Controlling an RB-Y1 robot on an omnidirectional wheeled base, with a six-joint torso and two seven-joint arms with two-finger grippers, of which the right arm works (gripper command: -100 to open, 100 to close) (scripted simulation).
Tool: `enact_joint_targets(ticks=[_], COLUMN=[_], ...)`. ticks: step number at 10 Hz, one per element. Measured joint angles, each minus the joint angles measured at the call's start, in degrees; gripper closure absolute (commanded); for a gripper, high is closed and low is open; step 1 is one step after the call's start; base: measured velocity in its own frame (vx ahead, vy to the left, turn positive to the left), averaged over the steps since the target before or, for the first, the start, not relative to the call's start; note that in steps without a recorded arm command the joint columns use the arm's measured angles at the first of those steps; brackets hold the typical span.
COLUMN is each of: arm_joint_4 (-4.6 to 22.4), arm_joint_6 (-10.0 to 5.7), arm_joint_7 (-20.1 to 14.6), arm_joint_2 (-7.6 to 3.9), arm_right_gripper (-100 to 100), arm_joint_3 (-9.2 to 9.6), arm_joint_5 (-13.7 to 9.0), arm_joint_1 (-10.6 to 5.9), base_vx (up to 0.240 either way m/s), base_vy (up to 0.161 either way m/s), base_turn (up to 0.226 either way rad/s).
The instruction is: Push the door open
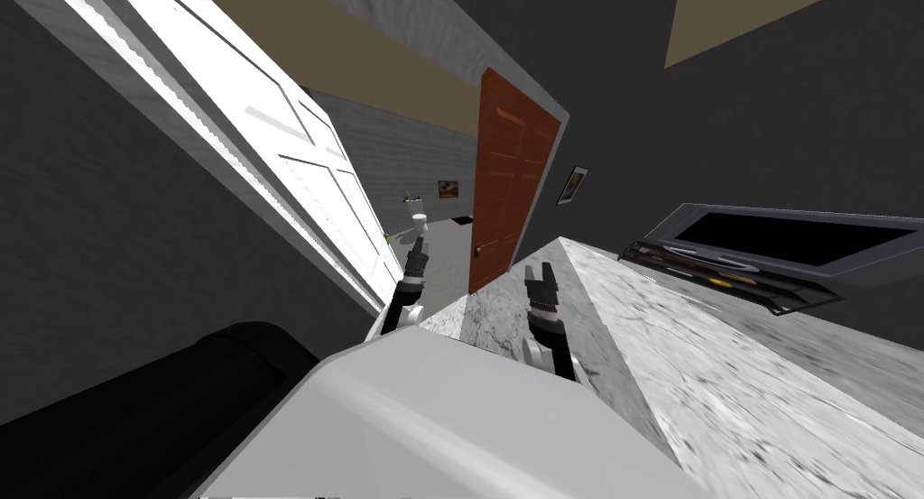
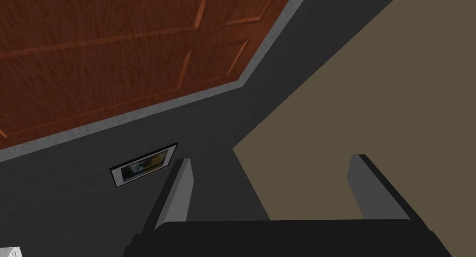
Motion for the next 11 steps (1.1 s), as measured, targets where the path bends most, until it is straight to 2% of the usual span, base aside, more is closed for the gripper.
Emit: enact_joint_targets(ticks=[1, 5, 6, 7, 11], arm_joint_4=[2.00, 8.90, 11.31, 13.27, 20.91], arm_joint_6=[-0.62, -1.45, -1.93, -2.31, -3.55], arm_joint_7=[-0.33, -2.17, -2.51, -2.57, -4.36], arm_joint_2=[-0.26, -1.58, -1.60, -1.36, -2.33], arm_right_gripper=[-100, -100, -100, -100, -100], arm_joint_3=[0.48, 2.80, 3.47, 4.59, 7.45], arm_joint_5=[0.16, 0.89, 1.17, 1.66, 2.61], arm_joint_1=[-0.70, -3.90, -5.21, -5.77, -9.08], base_vx=[0.109, 0.102, 0.091, 0.092, 0.097], base_vy=[-0.025, -0.033, -0.013, -0.009, -0.034], base_turn=[0.000, 0.002, 0.003, -0.001, 0.001])
